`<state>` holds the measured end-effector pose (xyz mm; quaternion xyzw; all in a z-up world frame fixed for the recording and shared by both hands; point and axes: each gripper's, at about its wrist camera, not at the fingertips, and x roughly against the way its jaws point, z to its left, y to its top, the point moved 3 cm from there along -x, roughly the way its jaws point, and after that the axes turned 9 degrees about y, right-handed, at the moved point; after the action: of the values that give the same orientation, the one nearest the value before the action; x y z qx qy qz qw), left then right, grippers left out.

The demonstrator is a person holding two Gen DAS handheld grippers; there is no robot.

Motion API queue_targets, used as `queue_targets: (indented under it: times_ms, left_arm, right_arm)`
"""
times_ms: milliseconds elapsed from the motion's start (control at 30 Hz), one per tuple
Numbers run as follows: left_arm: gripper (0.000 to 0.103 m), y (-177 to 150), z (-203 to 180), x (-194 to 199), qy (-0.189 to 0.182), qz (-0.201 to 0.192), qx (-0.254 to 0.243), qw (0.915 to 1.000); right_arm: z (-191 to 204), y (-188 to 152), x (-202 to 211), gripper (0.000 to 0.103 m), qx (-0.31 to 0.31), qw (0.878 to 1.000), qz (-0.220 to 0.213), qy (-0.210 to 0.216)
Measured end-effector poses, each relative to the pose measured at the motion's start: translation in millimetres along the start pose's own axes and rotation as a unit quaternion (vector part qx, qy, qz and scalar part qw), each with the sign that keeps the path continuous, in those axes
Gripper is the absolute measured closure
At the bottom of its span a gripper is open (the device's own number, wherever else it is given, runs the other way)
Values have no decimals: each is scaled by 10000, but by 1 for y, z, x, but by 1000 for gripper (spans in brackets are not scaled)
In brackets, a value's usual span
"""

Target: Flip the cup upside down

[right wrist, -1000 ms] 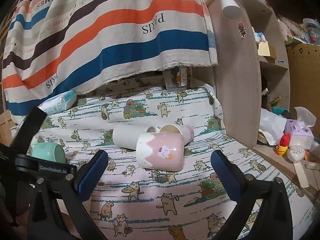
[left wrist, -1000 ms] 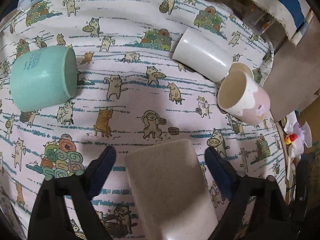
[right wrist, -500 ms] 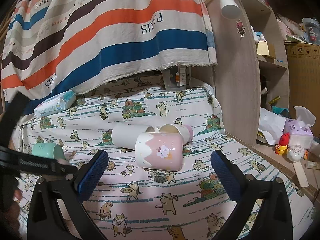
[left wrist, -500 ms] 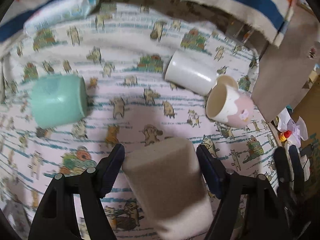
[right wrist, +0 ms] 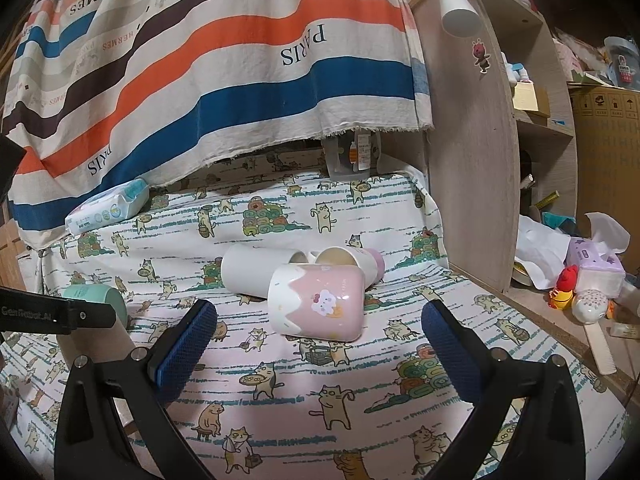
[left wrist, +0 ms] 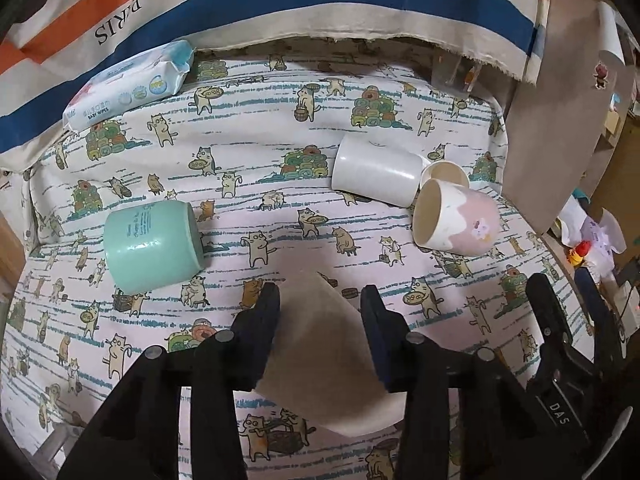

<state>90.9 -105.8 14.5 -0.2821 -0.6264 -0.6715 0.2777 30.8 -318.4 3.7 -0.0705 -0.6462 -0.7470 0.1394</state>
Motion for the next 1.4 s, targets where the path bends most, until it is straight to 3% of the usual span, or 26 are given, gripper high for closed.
queue_targets:
  times_ms: [400,1033,1133,1233,1400]
  left_arm:
    - [60,-16,-14,26,-587,-75,-161,9981]
    - [58,-32,-18,47,-641,-333,-400,9966]
    - [50,-29,-13,55,-602,-506,-337,9963]
    - [34,-25,-4,66,-443,-800,-210,9956]
    - [16,-23,20,87,-141,-1496,72,9886]
  right_arm:
    - [-1,0,-1,0,-10,10000,3,3]
    - [-2,0,0,0,-8,10000,5,7]
    - [-1,0,-1,0,-8,10000,8,5]
    - [-1,0,-1,0,-7,10000,10,8]
    - [-1,-1,-1,0,-9,10000,-4,19]
